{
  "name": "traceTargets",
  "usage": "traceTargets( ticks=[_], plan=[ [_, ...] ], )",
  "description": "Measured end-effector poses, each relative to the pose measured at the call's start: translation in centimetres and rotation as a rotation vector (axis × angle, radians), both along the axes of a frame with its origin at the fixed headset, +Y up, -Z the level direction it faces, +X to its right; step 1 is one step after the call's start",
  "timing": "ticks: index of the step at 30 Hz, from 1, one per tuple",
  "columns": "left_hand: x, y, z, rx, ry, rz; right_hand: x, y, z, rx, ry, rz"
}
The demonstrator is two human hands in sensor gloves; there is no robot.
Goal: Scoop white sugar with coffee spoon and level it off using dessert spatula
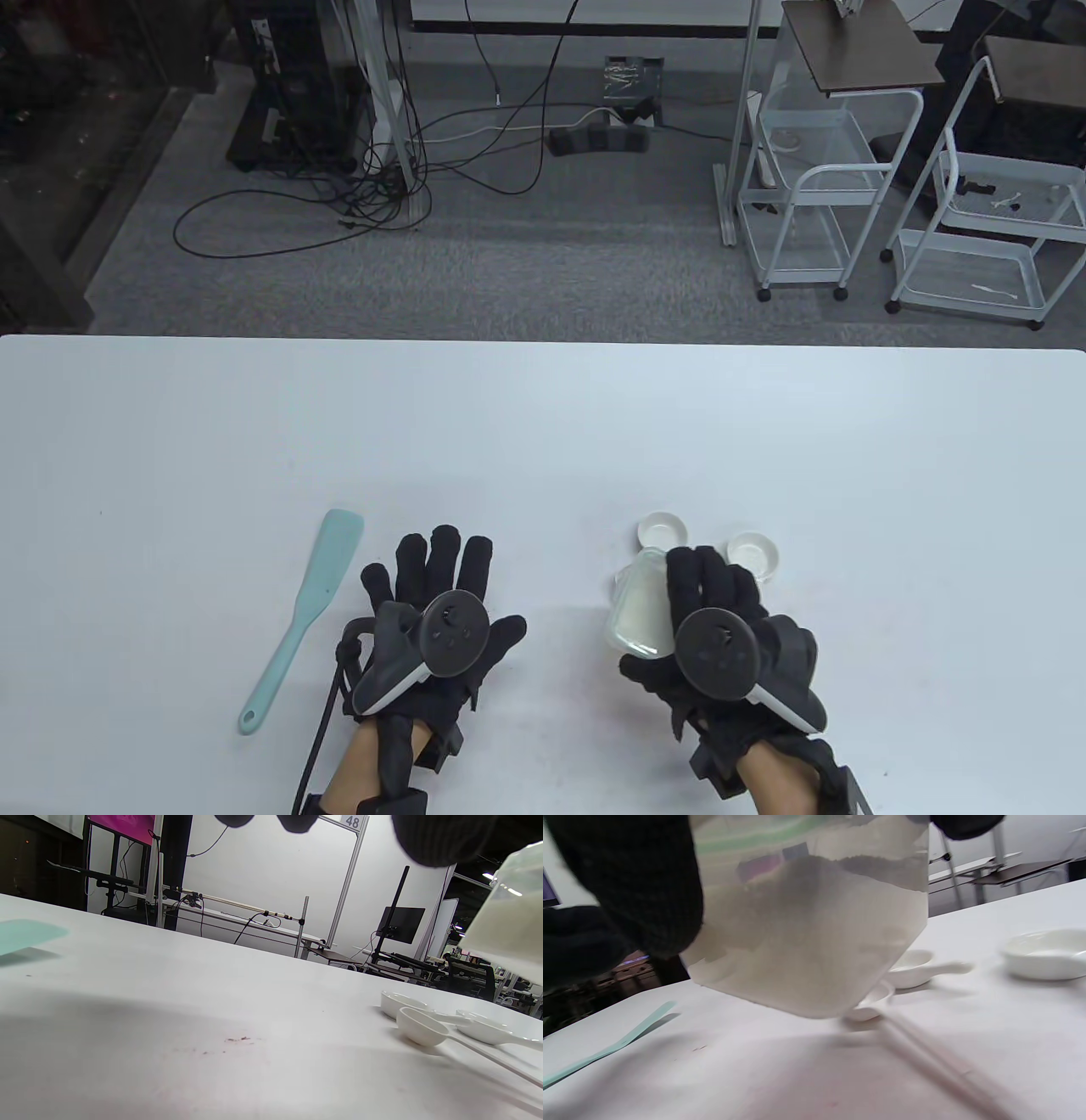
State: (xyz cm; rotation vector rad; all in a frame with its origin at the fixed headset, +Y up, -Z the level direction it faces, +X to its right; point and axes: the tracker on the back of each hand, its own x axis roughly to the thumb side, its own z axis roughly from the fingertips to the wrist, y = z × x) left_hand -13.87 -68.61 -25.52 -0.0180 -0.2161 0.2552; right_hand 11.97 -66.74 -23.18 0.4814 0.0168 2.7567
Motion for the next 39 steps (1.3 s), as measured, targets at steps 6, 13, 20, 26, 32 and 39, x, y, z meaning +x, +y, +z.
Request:
traceTargets(
  ticks=[6, 13, 20, 26, 32, 39],
  plan=[
    [-0.9, -0.4, -0.4, -0.018, 0.034, 0.002, -4.0, -2.2, -0.9, -0.013, 0.130, 0.066],
    [-1.2, -0.7, -0.7, -0.031, 0.048, -0.002, -6.5, -5.2, -1.6, -0.058, 0.208, 0.140],
    [-1.2, -0.7, -0.7, -0.039, 0.050, 0.000, -7.5, -6.4, -1.8, -0.106, 0.224, 0.185],
    [-1.1, -1.0, -0.7, -0.057, 0.048, -0.020, -7.6, -6.5, -1.6, -0.114, 0.215, 0.206],
    [-1.1, -1.0, -0.7, -0.052, 0.045, -0.017, -7.1, -5.6, -1.4, -0.119, 0.214, 0.230],
    [-2.2, -1.1, -1.3, -0.073, 0.077, 0.079, -3.1, -1.7, -1.1, -0.072, 0.141, -0.012]
  ],
)
